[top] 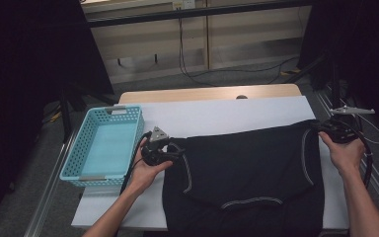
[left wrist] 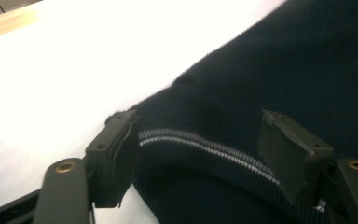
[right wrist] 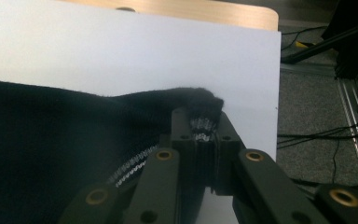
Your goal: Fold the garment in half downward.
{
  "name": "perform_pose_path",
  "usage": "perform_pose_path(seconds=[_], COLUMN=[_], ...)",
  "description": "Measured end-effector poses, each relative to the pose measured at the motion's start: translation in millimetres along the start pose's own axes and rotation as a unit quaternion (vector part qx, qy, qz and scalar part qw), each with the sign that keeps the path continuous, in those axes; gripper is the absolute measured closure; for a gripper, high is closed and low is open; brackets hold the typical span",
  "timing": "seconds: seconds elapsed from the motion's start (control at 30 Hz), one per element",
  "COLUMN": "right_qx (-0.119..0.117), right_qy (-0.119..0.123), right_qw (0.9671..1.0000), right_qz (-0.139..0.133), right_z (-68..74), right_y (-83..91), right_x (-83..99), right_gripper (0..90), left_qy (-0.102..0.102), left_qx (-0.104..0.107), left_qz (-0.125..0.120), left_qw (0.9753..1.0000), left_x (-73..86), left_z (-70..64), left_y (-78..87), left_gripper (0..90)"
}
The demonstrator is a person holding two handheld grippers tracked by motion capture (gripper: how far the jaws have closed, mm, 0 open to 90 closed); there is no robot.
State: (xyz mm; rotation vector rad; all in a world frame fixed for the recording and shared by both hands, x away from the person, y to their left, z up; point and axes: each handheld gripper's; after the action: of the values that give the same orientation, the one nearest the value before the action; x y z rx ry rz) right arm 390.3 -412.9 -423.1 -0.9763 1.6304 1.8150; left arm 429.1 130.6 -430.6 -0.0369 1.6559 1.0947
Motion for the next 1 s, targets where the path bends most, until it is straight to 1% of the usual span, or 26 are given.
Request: perform_pose_path(seconds=[0.03, 0.07, 0.13, 0.17, 0.2, 0.23, 0.27, 0.3, 0.33, 0.4, 0.43, 0.47, 0.5, 0.53, 0.57, 0.6, 0.63, 0.7, 0.77, 0.8, 0.83, 0.93, 1.0], right_qx=[-0.003, -0.007, -0.005, -0.006, -0.005, -0.007, -0.007, -0.007, -0.009, -0.012, -0.013, -0.014, -0.013, -0.013, -0.014, -0.014, -0.015, -0.016, -0.016, -0.016, -0.017, -0.018, -0.02], right_qy=[0.001, 0.001, 0.005, 0.008, 0.009, 0.009, 0.01, 0.012, 0.011, 0.011, 0.013, 0.013, 0.013, 0.017, 0.018, 0.018, 0.017, 0.015, 0.018, 0.018, 0.018, 0.02, 0.021], right_qw=[1.0, 1.0, 1.0, 0.9999, 0.9999, 0.9999, 0.9999, 0.9999, 0.9998, 0.9998, 0.9998, 0.9998, 0.9998, 0.9997, 0.9997, 0.9996, 0.9996, 0.9997, 0.9996, 0.9996, 0.9996, 0.9995, 0.9994], right_qz=[-0.002, -0.004, 0.0, 0.004, 0.007, 0.008, 0.01, 0.01, 0.01, 0.009, 0.008, 0.009, 0.012, 0.012, 0.014, 0.014, 0.015, 0.015, 0.014, 0.014, 0.014, 0.017, 0.018], right_z=[-0.5, -0.8, 0.7, 1.5, 2.2, 2.6, 2.9, 2.9, 2.9, 2.7, 2.9, 3.2, 3.9, 4.1, 4.5, 4.6, 4.4, 4.5, 4.5, 4.5, 4.4, 4.5, 4.8], right_y=[0.6, 0.7, -0.8, -2.4, -3.8, -5.1, -6.1, -6.7, -7.0, -7.3, -7.8, -8.3, -8.7, -9.5, -9.9, -10.1, -10.3, -10.2, -10.0, -10.0, -10.2, -10.7, -10.9], right_x=[1.7, 3.3, 6.8, 8.6, 10.3, 11.9, 13.1, 14.0, 14.4, 14.8, 15.0, 15.2, 15.4, 15.7, 16.0, 16.1, 16.2, 16.5, 16.8, 17.0, 17.3, 18.6, 19.1], right_gripper=[82.9, 82.9, 82.9, 82.8, 82.8, 82.8, 82.7, 82.7, 82.7, 82.7, 82.7, 82.7, 82.7, 82.7, 82.6, 82.6, 82.6, 82.6, 82.6, 82.6, 82.5, 82.5, 82.5], left_qy=[-0.004, -0.003, -0.002, 0.0, 0.01, 0.014, 0.018, 0.015, 0.028, 0.034, 0.033, 0.034, 0.038, 0.038, 0.036, 0.04, 0.044, 0.038, 0.051, 0.061, 0.065, 0.063, 0.065], left_qx=[0.001, 0.001, -0.003, -0.007, -0.008, -0.007, -0.01, -0.016, -0.016, -0.019, -0.022, -0.026, -0.021, -0.022, -0.027, -0.029, -0.026, -0.037, -0.026, -0.025, -0.022, -0.017, -0.013], left_qz=[0.0, 0.002, 0.006, 0.008, 0.008, 0.009, 0.011, 0.014, 0.018, 0.026, 0.032, 0.034, 0.035, 0.037, 0.042, 0.046, 0.052, 0.068, 0.078, 0.075, 0.074, 0.076, 0.078], left_qw=[1.0, 1.0, 1.0, 0.9999, 0.9999, 0.9998, 0.9997, 0.9997, 0.9993, 0.9989, 0.9987, 0.9985, 0.9984, 0.9983, 0.9981, 0.9977, 0.9974, 0.9963, 0.9953, 0.995, 0.9949, 0.995, 0.9948], left_x=[-2.5, -5.1, -9.8, -11.8, -13.7, -15.4, -16.8, -17.8, -18.0, -17.3, -16.7, -15.5, -14.3, -13.4, -12.7, -11.8, -10.5, -6.5, -2.6, -1.1, -0.6, -0.1, 0.2], left_z=[-0.1, 0.4, 4.1, 7.3, 10.5, 14.0, 16.9, 20.2, 24.2, 30.1, 31.3, 32.6, 33.1, 33.9, 35.2, 35.9, 37.1, 38.2, 38.5, 38.8, 39.7, 39.5, 38.7], left_y=[-1.4, -3.7, -10.4, -14.1, -17.5, -20.7, -24.1, -27.4, -31.7, -37.0, -39.0, -40.9, -42.1, -43.1, -43.8, -44.9, -46.1, -50.6, -54.5, -55.1, -55.0, -54.4, -53.4], left_gripper=[33.4, 34.9, 37.3, 38.9, 40.0, 41.1, 43.3, 45.2, 46.9, 49.3, 50.1, 50.0, 49.0, 48.1, 46.3, 44.6, 43.7, 39.8, 35.4, 33.6, 33.4, 33.5, 35.2])
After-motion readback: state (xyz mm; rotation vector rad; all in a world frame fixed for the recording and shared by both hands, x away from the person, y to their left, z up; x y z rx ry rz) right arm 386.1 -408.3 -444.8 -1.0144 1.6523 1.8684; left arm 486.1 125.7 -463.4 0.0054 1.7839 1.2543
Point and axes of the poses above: each handheld gripper's, and its own axes: y roughly backward along the jaws, x roughly out of its underside, z roughly to its left, and after that the axes turned 3 degrees about z, right-handed
